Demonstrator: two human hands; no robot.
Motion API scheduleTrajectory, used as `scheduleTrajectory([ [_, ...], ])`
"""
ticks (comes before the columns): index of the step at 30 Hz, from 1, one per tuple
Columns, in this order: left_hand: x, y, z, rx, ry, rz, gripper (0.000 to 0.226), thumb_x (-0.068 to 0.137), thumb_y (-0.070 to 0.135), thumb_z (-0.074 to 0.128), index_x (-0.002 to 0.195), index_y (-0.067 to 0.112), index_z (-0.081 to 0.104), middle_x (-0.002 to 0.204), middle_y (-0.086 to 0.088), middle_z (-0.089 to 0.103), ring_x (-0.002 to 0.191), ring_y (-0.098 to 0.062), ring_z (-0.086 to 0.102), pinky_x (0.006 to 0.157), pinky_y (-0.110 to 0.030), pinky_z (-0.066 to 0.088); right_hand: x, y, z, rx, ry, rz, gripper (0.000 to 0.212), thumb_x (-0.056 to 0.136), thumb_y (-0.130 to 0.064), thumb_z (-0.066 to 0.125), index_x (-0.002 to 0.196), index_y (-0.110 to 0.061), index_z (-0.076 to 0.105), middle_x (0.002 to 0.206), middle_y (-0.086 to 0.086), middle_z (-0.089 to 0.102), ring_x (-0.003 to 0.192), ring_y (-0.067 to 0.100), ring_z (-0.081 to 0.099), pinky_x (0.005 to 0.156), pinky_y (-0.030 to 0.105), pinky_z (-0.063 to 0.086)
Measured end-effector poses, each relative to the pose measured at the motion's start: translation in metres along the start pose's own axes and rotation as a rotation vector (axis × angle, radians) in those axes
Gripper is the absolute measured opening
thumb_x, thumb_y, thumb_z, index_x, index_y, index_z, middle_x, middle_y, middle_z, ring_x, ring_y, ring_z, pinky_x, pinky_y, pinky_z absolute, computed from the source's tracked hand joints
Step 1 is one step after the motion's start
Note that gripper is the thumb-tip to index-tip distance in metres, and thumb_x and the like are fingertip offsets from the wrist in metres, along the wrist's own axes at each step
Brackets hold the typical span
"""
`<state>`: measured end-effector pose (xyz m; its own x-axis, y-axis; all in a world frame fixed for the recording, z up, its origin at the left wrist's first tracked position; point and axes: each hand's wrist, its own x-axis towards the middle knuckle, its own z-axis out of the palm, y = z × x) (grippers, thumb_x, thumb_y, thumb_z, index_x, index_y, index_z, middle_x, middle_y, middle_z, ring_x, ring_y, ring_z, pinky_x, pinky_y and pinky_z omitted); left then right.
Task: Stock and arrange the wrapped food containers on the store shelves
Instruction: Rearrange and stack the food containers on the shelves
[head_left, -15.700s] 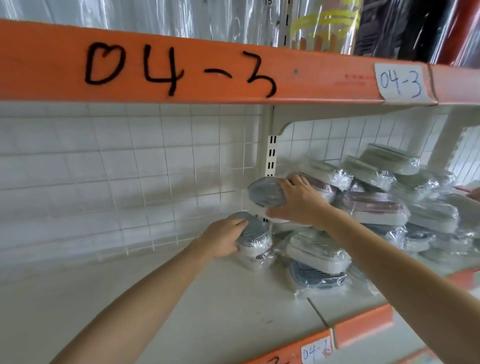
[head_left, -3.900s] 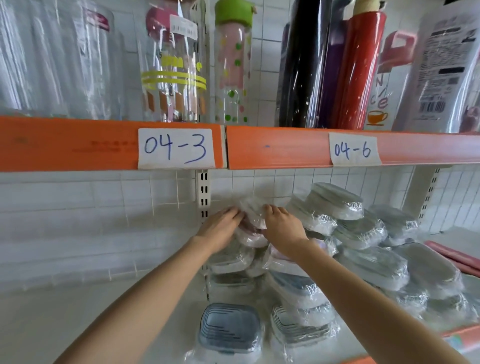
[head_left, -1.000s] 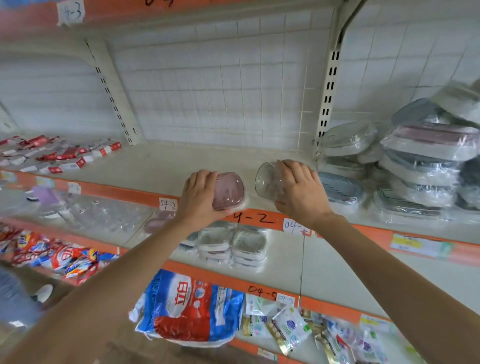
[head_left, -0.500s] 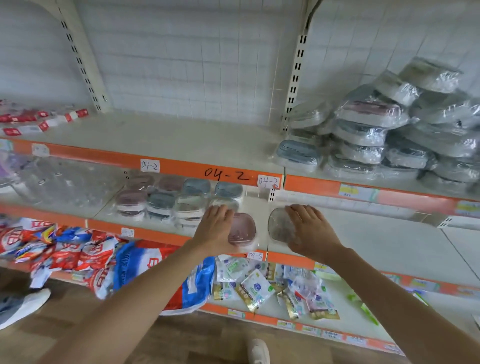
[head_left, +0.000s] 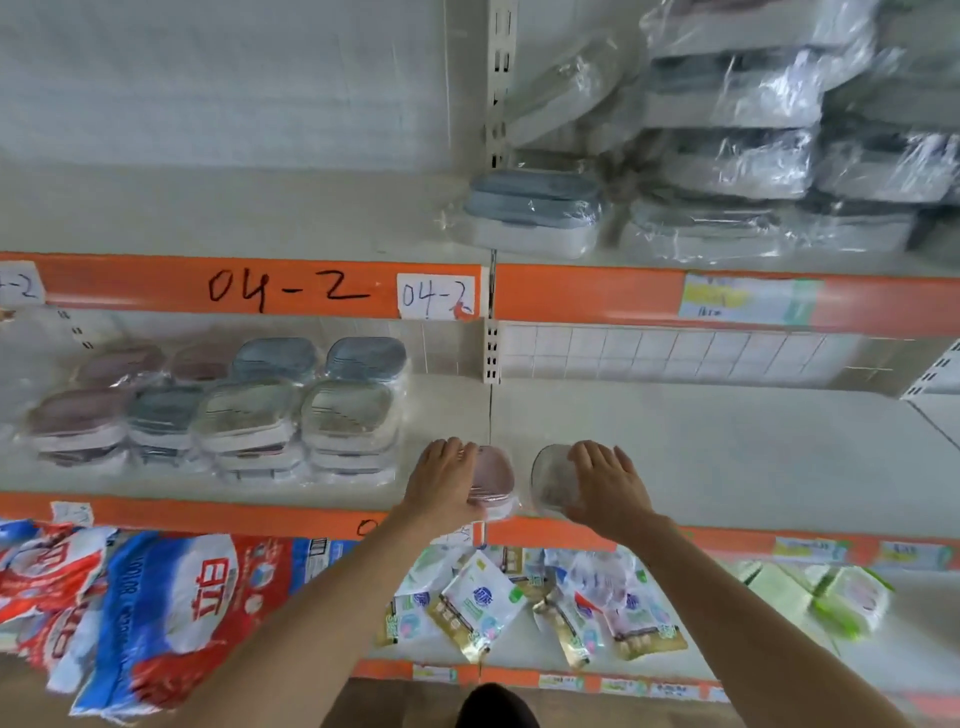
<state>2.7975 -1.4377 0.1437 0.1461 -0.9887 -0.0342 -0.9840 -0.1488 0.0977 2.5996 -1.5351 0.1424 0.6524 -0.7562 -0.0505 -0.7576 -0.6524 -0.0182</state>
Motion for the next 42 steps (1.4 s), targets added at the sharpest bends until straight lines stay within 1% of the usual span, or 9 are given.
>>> scheduleTrajectory([
  [4, 0.036, -0.013, 0.033, 0.016, -0.005, -0.021, 0.062, 0.085, 0.035, 0.063, 0.137, 0.012, 0.036, 0.139, -0.006, 0.038, 0.127, -0.024, 0.037, 0.11, -0.033, 0.026, 0.036, 0.008, 0.034, -0.048, -0.009, -0.032, 0.05, 0.095, -0.035, 0.049, 0.141, -0.022, 0.033, 0.155, -0.002, 0.017, 0.144, 0.015, 0.012, 0.116, 0.036, 0.005],
  [8, 0.063, -0.029, 0.047, 0.114, 0.073, -0.042, 0.053, 0.089, 0.034, 0.057, 0.135, 0.012, 0.041, 0.136, -0.006, 0.039, 0.127, -0.025, 0.036, 0.111, -0.034, 0.026, 0.064, 0.006, 0.046, -0.064, 0.069, 0.008, 0.04, 0.098, -0.025, 0.038, 0.138, -0.025, 0.039, 0.143, 0.002, 0.033, 0.132, 0.019, 0.03, 0.102, 0.032, 0.026],
  [12, 0.089, -0.041, 0.057, 0.171, 0.12, -0.081, 0.049, 0.092, 0.03, 0.055, 0.135, 0.012, 0.041, 0.132, -0.009, 0.038, 0.124, -0.028, 0.035, 0.104, -0.036, 0.032, 0.089, -0.003, 0.058, -0.028, 0.119, 0.014, 0.042, 0.098, -0.019, 0.038, 0.14, -0.019, 0.033, 0.137, 0.003, 0.036, 0.127, 0.024, 0.034, 0.099, 0.032, 0.03],
  [17, 0.113, -0.05, 0.063, 0.028, 0.17, -0.111, 0.053, 0.095, 0.019, 0.048, 0.144, 0.009, 0.03, 0.14, -0.006, 0.035, 0.124, -0.026, 0.04, 0.097, -0.033, 0.037, 0.113, -0.009, 0.067, -0.027, 0.1, 0.012, 0.057, 0.1, -0.03, 0.037, 0.148, -0.013, 0.013, 0.152, 0.011, 0.017, 0.139, 0.025, 0.017, 0.114, 0.035, 0.014],
  [24, 0.102, -0.05, 0.071, 0.07, 0.051, -0.096, 0.065, 0.1, 0.023, 0.039, 0.149, -0.001, 0.004, 0.158, -0.015, 0.002, 0.146, -0.026, 0.007, 0.117, -0.032, 0.011, 0.115, -0.012, 0.065, -0.087, -0.022, 0.004, 0.075, 0.098, -0.044, 0.038, 0.15, -0.008, -0.002, 0.156, 0.014, 0.0, 0.145, 0.026, 0.001, 0.117, 0.038, 0.004],
  [28, 0.087, -0.042, 0.044, -0.026, 0.03, -0.069, 0.056, 0.096, 0.022, 0.046, 0.143, -0.001, 0.026, 0.147, -0.013, 0.029, 0.135, -0.027, 0.033, 0.109, -0.034, 0.03, 0.093, -0.026, 0.047, -0.059, 0.012, -0.026, 0.062, 0.098, -0.035, 0.041, 0.146, -0.006, 0.016, 0.153, 0.014, 0.017, 0.141, 0.026, 0.018, 0.113, 0.036, 0.018],
  [31, 0.057, -0.034, 0.018, 0.009, -0.022, 0.036, 0.028, 0.094, 0.02, 0.045, 0.114, 0.004, 0.057, 0.114, -0.009, 0.059, 0.107, -0.026, 0.057, 0.091, -0.036, 0.046, 0.062, -0.04, 0.03, -0.014, 0.032, -0.056, 0.037, 0.095, -0.018, 0.042, 0.131, -0.01, 0.039, 0.137, 0.009, 0.04, 0.125, 0.026, 0.039, 0.098, 0.035, 0.036],
  [36, 0.0, -0.024, -0.053, 0.031, -0.063, 0.199, 0.02, 0.089, 0.011, 0.044, 0.093, 0.008, 0.064, 0.094, -0.004, 0.064, 0.088, -0.021, 0.06, 0.066, -0.029, 0.042, 0.01, -0.054, -0.036, 0.065, 0.079, -0.06, 0.027, 0.092, -0.013, 0.041, 0.118, -0.012, 0.047, 0.117, 0.006, 0.053, 0.109, 0.024, 0.05, 0.08, 0.033, 0.042],
  [42, -0.057, 0.0, -0.17, 0.103, 0.085, 0.429, 0.019, 0.086, 0.01, 0.048, 0.089, 0.007, 0.066, 0.094, -0.005, 0.064, 0.082, -0.024, 0.06, 0.061, -0.029, 0.044, -0.054, -0.065, -0.15, 0.007, 0.157, -0.139, 0.033, 0.09, -0.016, 0.043, 0.123, -0.015, 0.046, 0.118, 0.003, 0.052, 0.111, 0.024, 0.048, 0.077, 0.032, 0.042],
])
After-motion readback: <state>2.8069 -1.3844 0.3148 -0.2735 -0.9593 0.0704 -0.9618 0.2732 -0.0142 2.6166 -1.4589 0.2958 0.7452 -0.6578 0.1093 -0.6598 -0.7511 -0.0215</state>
